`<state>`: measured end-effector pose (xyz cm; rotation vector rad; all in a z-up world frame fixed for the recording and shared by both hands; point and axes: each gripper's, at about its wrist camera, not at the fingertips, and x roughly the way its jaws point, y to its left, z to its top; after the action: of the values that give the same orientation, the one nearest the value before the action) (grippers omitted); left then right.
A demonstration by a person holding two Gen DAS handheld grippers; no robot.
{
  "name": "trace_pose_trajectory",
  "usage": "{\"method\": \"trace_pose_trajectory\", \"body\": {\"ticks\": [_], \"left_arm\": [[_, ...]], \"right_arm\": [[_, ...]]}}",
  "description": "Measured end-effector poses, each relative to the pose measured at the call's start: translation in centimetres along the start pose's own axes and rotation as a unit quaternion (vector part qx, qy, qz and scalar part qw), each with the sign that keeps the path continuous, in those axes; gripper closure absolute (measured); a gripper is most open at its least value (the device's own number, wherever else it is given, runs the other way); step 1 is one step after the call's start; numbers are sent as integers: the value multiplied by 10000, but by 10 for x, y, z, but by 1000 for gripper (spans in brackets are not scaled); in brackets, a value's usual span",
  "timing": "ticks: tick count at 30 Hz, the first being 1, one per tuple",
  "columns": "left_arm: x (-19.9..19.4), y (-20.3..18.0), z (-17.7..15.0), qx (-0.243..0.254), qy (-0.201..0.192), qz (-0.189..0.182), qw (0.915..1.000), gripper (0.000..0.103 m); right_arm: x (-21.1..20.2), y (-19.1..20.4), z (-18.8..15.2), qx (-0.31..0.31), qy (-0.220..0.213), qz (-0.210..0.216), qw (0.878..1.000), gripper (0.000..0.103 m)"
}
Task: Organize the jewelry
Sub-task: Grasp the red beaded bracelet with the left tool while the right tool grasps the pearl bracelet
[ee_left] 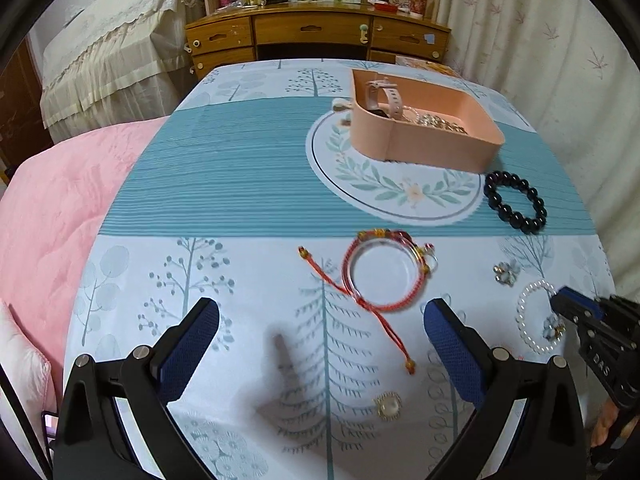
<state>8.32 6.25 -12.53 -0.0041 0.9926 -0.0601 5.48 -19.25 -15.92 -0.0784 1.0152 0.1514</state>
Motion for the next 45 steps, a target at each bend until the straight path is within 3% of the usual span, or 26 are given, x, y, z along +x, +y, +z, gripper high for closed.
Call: {"method": "trace_pose_trajectory", "body": {"ticks": [5,9,20,26,28,31,33,35,45], "left_arm": [[11,-5,15,126,-95,113,9998,11],[22,-9,22,166,-25,45,9998,27],[54,-17,23,444,299,69,9985,29],[62,-8,27,355,436,-189,9982,32],[61,-9,28,440,437,-233,9978,38],[57,-12,29,548,439,-316,9970,61],[56,-13,28,562,435,-351,9969,83],[55,-11,28,529,439,-397,9968,96],[47,-8,20,302,405,-577,9971,99]], "right_arm": [[-1,-1,-1,10,-43,43,10000,95],[0,-1,1,29,-52,53,10000,95],[2,1,6,92,65,3,9999,95],[1,1,9,117,73,35,9999,96],[-3,3,11,120,13,44,9999,96],[-11,3,16,140,-125,83,9998,96],[-18,4,19,146,-235,128,9995,96],[-24,6,23,121,-331,167,9992,96],[-52,14,38,9,-759,323,9966,96]]}}
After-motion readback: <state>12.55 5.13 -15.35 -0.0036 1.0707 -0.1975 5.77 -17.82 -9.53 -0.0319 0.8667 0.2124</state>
